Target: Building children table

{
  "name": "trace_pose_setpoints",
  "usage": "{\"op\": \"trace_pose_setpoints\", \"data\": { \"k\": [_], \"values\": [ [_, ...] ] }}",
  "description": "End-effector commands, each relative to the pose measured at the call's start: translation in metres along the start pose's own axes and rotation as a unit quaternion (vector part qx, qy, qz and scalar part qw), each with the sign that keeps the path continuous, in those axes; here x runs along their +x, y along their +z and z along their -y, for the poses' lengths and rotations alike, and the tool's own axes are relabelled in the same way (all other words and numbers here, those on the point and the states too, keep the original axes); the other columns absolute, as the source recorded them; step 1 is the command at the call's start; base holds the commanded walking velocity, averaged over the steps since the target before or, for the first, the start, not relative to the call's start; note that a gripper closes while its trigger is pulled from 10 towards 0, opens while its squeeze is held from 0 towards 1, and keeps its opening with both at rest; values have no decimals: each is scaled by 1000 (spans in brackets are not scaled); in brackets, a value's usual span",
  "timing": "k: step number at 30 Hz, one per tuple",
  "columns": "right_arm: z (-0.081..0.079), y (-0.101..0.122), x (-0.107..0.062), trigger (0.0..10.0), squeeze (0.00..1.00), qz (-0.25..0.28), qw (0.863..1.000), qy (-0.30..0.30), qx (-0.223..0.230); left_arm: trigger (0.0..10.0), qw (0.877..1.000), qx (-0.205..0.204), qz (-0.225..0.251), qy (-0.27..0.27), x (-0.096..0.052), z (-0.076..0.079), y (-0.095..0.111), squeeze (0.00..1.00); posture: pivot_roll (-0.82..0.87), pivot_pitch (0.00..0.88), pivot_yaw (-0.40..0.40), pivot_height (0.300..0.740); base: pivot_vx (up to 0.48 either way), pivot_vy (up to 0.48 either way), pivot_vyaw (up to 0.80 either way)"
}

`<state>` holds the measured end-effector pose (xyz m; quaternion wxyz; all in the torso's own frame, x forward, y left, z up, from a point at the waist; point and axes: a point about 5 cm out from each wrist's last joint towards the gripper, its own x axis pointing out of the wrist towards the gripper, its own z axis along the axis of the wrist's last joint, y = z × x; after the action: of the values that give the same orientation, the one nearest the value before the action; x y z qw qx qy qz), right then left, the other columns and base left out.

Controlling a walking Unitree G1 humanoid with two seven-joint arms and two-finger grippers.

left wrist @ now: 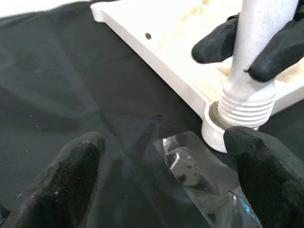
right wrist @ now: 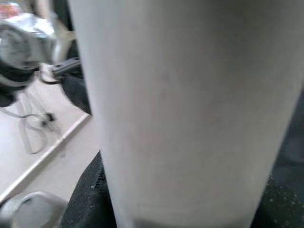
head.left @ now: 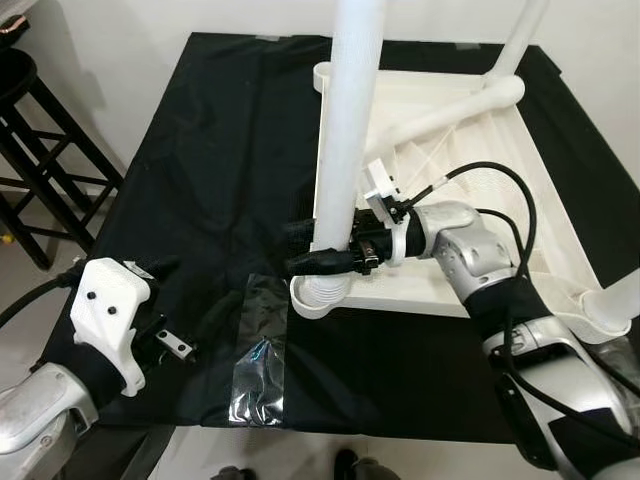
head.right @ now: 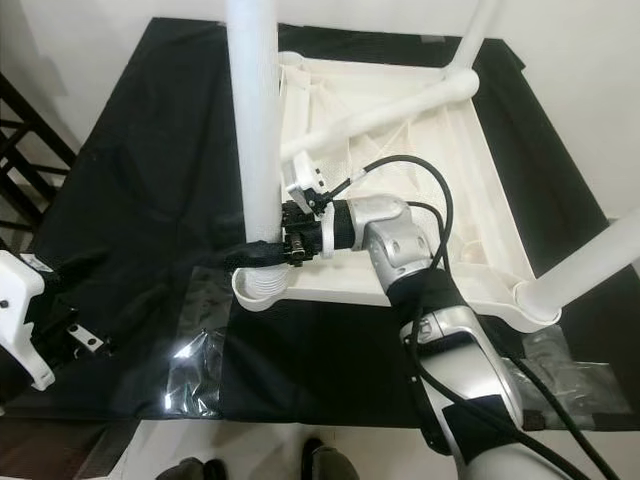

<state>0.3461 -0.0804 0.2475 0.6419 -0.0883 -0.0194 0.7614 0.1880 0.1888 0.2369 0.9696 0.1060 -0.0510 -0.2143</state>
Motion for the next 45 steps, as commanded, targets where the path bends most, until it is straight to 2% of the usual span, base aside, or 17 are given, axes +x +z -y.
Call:
{"op": "trace_pose_setpoints", "data": {
  "k": [1,10,20,26,27,28,32,36,39,41,42,43,45],
  "values": [
    [-7,-27,2,10000,0,-43,998,19,45,10000,1000,3,-12,-4,-5,2,0,0,172,356,-48,740,0,0,0],
    [-10,-26,10,10000,0,-51,997,56,25,10000,1000,-1,-13,-7,-9,5,5,0,173,380,-55,740,0,0,0],
    [-7,-31,4,10000,0,-66,996,55,11,10000,1000,-7,-13,-11,-12,8,8,0,181,396,-70,740,0,0,0],
    [-23,-42,11,10000,0,-94,991,98,-17,10000,1000,-7,-13,-11,-14,8,9,0,188,407,-72,740,0,0,0],
    [-28,-46,13,10000,0,-113,986,115,-37,10000,1000,-7,-14,-11,-14,8,9,0,189,409,-73,740,0,0,0],
    [-30,-47,16,10000,0,-120,984,123,-54,10000,1000,-8,-15,-11,-14,8,10,0,189,409,-74,740,0,0,0],
    [-27,-45,21,10000,0,-112,984,119,-69,10000,1000,-9,-17,-11,-15,7,10,0,190,411,-73,740,0,0,0],
    [-24,-45,21,10000,0,-94,988,106,-55,10000,1000,-10,-18,-11,-15,7,11,0,193,415,-74,740,0,0,0],
    [-22,-46,18,10000,0,-71,993,90,-23,10000,1000,-12,-18,-12,-14,8,11,0,193,415,-74,740,0,0,0],
    [-17,-46,15,10000,0,-42,997,63,15,10000,1000,-12,-18,-12,-14,7,11,0,187,414,-72,740,0,0,0],
    [-17,-46,15,10000,0,-42,997,63,15,10000,1000,-12,-18,-12,-14,7,11,0,187,414,-72,740,0,0,0],
    [-14,-45,13,10000,0,-23,998,42,39,10000,1000,-13,-18,-12,-13,7,11,0,186,410,-71,740,0,0,0],
    [-14,-45,13,10000,0,-23,998,42,39,10000,1000,-13,-18,-12,-13,7,11,0,186,410,-71,740,0,0,0]
  ]
}}
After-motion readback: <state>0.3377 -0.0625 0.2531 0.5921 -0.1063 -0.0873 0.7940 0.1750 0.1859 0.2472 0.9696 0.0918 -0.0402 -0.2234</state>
